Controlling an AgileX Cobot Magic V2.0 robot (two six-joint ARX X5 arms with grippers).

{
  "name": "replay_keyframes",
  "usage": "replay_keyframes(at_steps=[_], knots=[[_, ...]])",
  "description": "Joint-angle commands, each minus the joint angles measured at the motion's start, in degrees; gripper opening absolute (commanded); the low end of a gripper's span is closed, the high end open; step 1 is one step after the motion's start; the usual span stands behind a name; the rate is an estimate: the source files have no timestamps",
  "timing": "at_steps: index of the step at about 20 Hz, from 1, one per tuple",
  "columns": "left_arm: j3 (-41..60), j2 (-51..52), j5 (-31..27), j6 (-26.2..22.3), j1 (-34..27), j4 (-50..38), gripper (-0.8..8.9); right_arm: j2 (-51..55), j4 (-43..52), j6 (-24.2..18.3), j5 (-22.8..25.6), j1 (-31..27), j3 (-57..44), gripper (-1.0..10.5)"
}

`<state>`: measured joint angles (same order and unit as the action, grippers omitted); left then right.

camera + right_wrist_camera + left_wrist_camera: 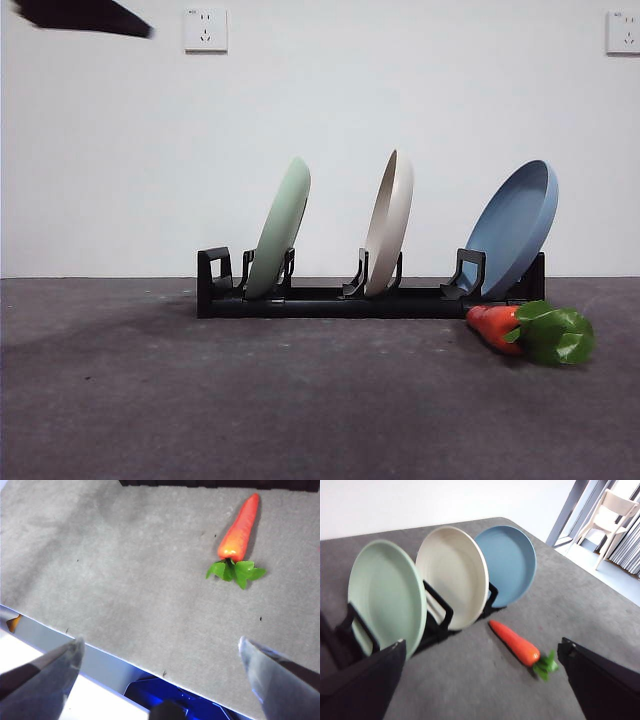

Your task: Take the green plate from the plate rack,put the plate on the table,take the carrot from the table,put the carrot in the plate

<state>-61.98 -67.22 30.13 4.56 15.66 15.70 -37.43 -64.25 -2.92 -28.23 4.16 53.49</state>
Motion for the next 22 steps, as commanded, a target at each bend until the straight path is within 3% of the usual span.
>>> replay_keyframes(at_steps=[1,8,12,16,19,22], knots=[[-5.1,-8.9,-1.2,-0.2,1.5,-2.2,5.34,-0.5,0.3,-0.4,0.1,0.2,0.2,6.9],[-20.2,-31.5,-6.6,-0.9,5.2,-6.7,5.33,-1.7,0.3,-0.3,0.1,0.2,0.2,6.9],[-21.8,-38.6,-11.9,-1.7,6.3,-9.7,5.32,-1.7,0.2,-0.2,0.1,0.2,0.2,6.9],[-21.8,-42.4,-12.6,-1.6,6.6,-10.9,5.28,-1.9,0.0,-0.2,0.1,0.2,0.2,6.9],[-21.8,-43.3,-13.6,-1.7,7.0,-10.4,3.51,-1.9,0.1,-0.2,0.1,0.2,0.2,6.9],[-21.8,-43.3,-13.3,-1.8,7.2,-10.5,0.92,-1.9,0.1,-0.2,0.1,0.2,0.2,6.9]])
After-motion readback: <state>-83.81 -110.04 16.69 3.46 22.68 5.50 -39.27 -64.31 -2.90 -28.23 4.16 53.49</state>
